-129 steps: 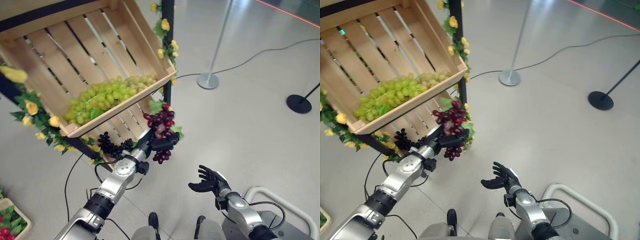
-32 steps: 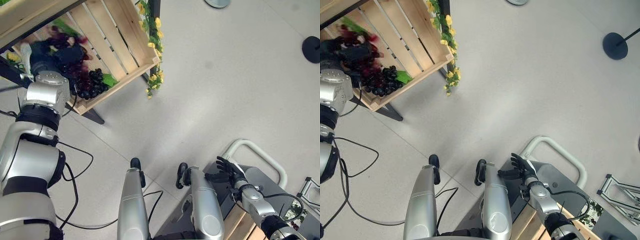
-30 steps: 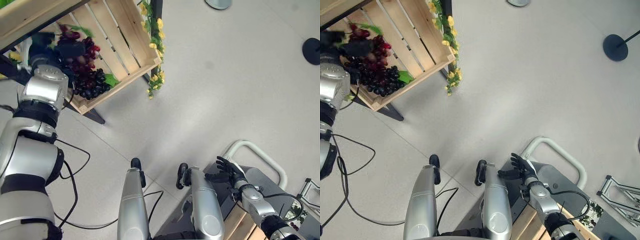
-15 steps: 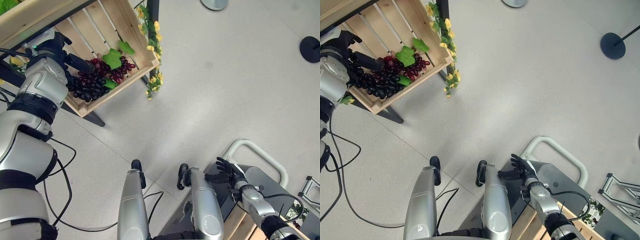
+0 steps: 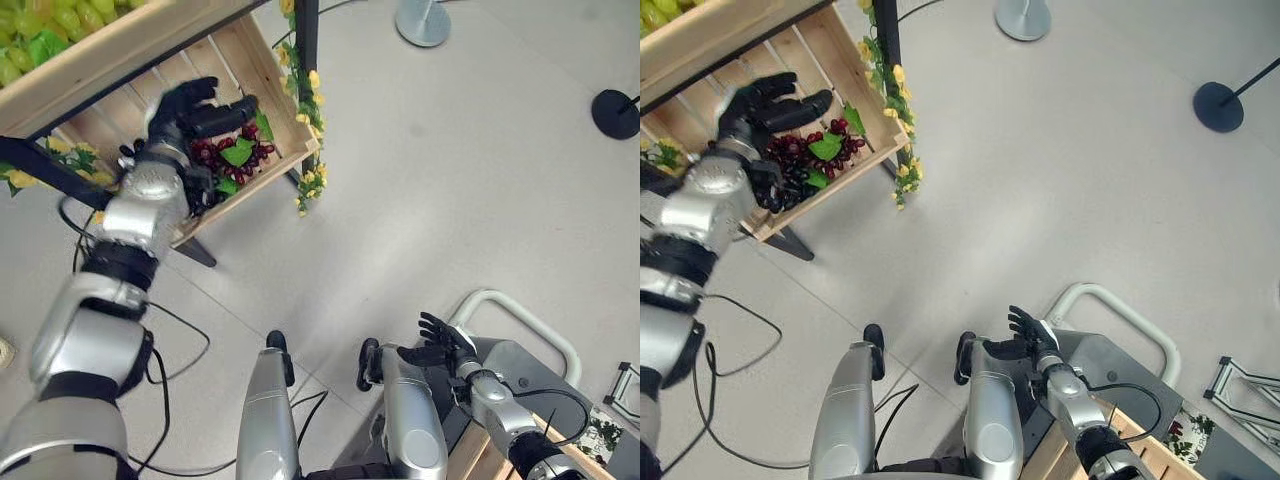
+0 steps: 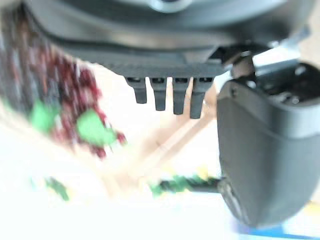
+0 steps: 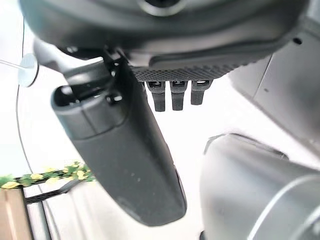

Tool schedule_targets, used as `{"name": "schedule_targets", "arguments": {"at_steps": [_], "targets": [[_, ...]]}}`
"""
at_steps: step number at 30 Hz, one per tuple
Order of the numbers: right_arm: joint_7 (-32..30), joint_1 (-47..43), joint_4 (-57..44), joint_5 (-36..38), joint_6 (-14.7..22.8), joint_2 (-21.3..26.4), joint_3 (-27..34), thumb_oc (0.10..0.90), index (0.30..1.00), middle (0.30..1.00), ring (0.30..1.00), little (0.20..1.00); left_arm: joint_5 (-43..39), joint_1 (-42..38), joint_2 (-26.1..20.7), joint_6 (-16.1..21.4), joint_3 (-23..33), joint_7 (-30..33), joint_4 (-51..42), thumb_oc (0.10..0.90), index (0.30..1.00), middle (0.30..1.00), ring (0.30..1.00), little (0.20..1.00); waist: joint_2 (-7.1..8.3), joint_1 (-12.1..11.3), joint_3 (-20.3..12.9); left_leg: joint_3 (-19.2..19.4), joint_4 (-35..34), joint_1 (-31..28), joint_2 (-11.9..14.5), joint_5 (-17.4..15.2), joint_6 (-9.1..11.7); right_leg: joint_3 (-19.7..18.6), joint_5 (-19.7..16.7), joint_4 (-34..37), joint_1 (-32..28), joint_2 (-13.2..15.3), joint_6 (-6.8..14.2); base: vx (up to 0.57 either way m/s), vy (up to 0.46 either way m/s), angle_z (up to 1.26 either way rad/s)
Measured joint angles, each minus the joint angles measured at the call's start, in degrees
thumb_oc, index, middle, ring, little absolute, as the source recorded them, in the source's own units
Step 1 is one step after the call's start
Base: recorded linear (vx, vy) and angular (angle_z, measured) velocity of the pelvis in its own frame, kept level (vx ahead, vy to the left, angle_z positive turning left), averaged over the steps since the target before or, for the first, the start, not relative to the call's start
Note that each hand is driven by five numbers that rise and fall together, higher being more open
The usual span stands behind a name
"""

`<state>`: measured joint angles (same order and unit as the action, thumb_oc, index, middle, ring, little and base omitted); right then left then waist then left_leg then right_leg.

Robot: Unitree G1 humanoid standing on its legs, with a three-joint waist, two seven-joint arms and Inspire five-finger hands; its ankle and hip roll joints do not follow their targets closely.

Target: Pick up the fruits from the basket on one side to the basket on the other side

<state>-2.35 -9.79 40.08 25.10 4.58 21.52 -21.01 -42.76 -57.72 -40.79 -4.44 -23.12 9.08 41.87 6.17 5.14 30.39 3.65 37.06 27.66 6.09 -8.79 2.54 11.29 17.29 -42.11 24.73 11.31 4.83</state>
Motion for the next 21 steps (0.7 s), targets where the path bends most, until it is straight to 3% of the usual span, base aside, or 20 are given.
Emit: {"name": "schedule_targets", "arguments": {"at_steps": [8, 14, 16, 18, 21], "targets": [[-0.06, 0.73, -0.11, -0.24, -0.20, -0.89, 0.17, 0.800, 0.900, 0.900, 0.900, 0.900, -4.86, 7.15, 5.80, 4.31, 4.79, -3.45, -3.76, 0.800, 0.900, 0.900, 0.900, 0.900, -0.31, -0.05, -0.18, 2.53, -4.15, -8.33, 0.11, -0.14, -0.13, -1.17, -0.75, 4.11, -6.83, -0.18, 0.81, 0.03, -0.054, -0.11], [-0.17, 1.24, -0.30, -0.82, -0.64, -1.53, 0.61, 0.800, 0.900, 0.900, 0.900, 0.900, -7.62, 12.17, 9.96, 6.74, 8.56, -5.92, -7.20, 0.800, 0.900, 0.900, 0.900, 0.900, -1.90, -0.11, -1.82, 3.58, -7.44, -12.79, 0.68, 0.07, 0.16, -1.55, -1.55, 7.63, -10.81, -1.02, 0.89, 0.08, -0.070, -0.10], [-0.17, 2.21, -0.40, -2.37, -0.69, -2.12, 0.86, 0.800, 0.900, 0.900, 0.900, 0.900, -7.73, 17.07, 13.07, 7.96, 11.18, -7.40, -9.48, 0.800, 0.900, 0.900, 0.900, 0.900, -2.54, -0.08, -2.56, 4.21, -10.26, -16.80, 1.04, 0.37, 0.53, -1.55, -2.06, 10.43, -14.34, -1.52, 0.96, 0.12, -0.072, -0.20], [-0.21, 5.00, -0.41, -2.42, -0.83, -2.67, 2.33, 0.800, 0.900, 0.900, 0.900, 0.900, -7.69, 23.40, 16.88, 8.86, 11.94, -9.02, -11.16, 0.800, 0.900, 0.900, 0.900, 0.900, -3.71, -0.21, -6.22, 4.71, -13.72, -19.66, 1.08, 0.92, 0.82, -1.70, -2.85, 14.13, -16.90, -2.31, 1.01, 0.16, -0.073, -0.12], [-0.52, 7.95, 0.01, -2.39, -1.63, -3.20, 3.42, 0.800, 0.900, 0.900, 0.900, 0.900, -7.51, 31.66, 21.07, 8.98, 10.53, -10.32, -13.74, 0.800, 0.900, 0.900, 0.900, 0.900, -4.30, -0.01, -11.92, 5.05, -21.52, -25.10, 0.96, 3.25, 1.45, -1.61, -4.17, 20.47, -21.40, -3.42, 1.06, 0.14, -0.091, -0.04]]}}
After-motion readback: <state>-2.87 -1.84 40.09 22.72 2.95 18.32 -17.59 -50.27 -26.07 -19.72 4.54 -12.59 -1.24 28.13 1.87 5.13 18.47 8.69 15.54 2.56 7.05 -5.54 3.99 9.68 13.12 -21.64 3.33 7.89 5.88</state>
